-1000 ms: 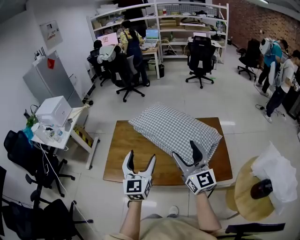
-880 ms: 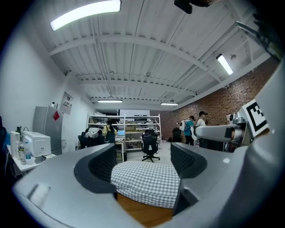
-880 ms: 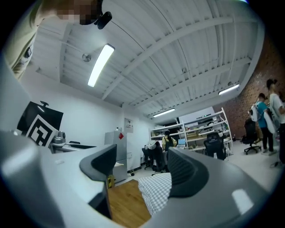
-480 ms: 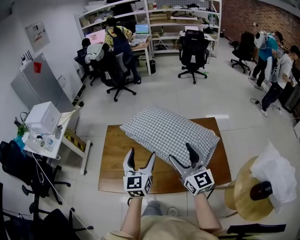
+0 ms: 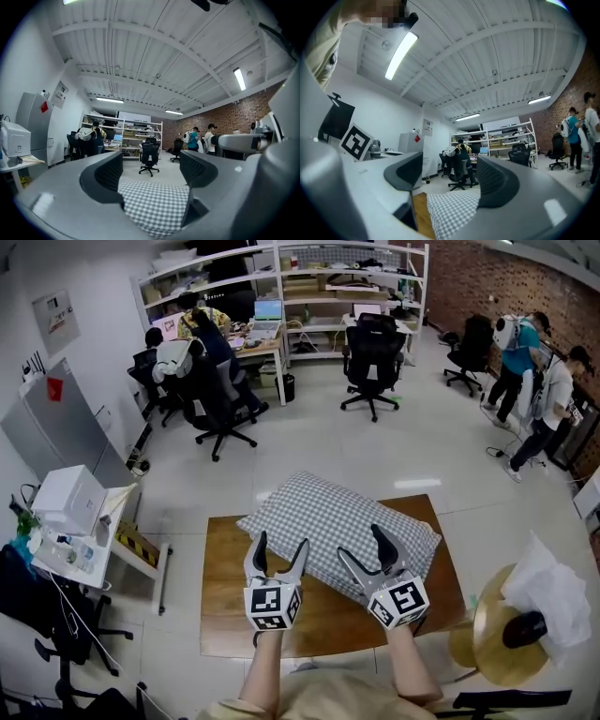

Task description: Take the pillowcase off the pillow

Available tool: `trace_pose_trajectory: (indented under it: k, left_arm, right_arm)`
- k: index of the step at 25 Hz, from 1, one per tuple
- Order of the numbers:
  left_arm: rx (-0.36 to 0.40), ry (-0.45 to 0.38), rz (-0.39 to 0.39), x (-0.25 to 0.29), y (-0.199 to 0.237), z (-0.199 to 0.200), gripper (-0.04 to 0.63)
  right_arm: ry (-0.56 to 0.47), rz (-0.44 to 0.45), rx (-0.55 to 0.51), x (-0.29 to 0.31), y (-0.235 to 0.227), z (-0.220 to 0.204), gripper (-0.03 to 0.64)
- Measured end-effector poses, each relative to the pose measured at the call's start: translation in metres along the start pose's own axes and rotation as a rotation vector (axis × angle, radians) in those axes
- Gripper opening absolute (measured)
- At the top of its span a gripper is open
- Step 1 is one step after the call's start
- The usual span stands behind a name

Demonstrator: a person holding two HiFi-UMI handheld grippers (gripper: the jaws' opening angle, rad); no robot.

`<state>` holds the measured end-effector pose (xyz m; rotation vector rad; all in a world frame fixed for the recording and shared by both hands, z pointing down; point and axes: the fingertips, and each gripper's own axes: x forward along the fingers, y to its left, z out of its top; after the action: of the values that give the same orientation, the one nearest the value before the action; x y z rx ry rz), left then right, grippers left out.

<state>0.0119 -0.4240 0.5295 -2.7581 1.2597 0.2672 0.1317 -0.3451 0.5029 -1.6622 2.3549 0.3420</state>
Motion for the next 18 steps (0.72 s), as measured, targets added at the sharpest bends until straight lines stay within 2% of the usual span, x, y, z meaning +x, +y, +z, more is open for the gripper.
trace_pose_trajectory:
  k: [8,12,14,18]
  left_arm:
    - [-0.011,-0.003,-0.05,-0.024,0.069,0.001,0.385]
    - [-0.051,-0.015,-0.077,-0.018,0.099,0.025,0.381]
    - [-0.075,-0.009,-0.08,-0.016,0.122,0.02,0.377]
    - [-0.092,0.009,-0.114,-0.003,0.125,0.019,0.377]
  right_arm:
    - [0.012,-0.031,0.004,0.053,0.059,-0.015,0.345]
    - [0.036,0.008,0.079,0.096,0.092,-0.007,0.345]
    - [0.051,0.017,0.086,0.115,0.11,-0.014,0.345]
    - [0.069,0.001,0.037,0.127,0.104,-0.01,0.347]
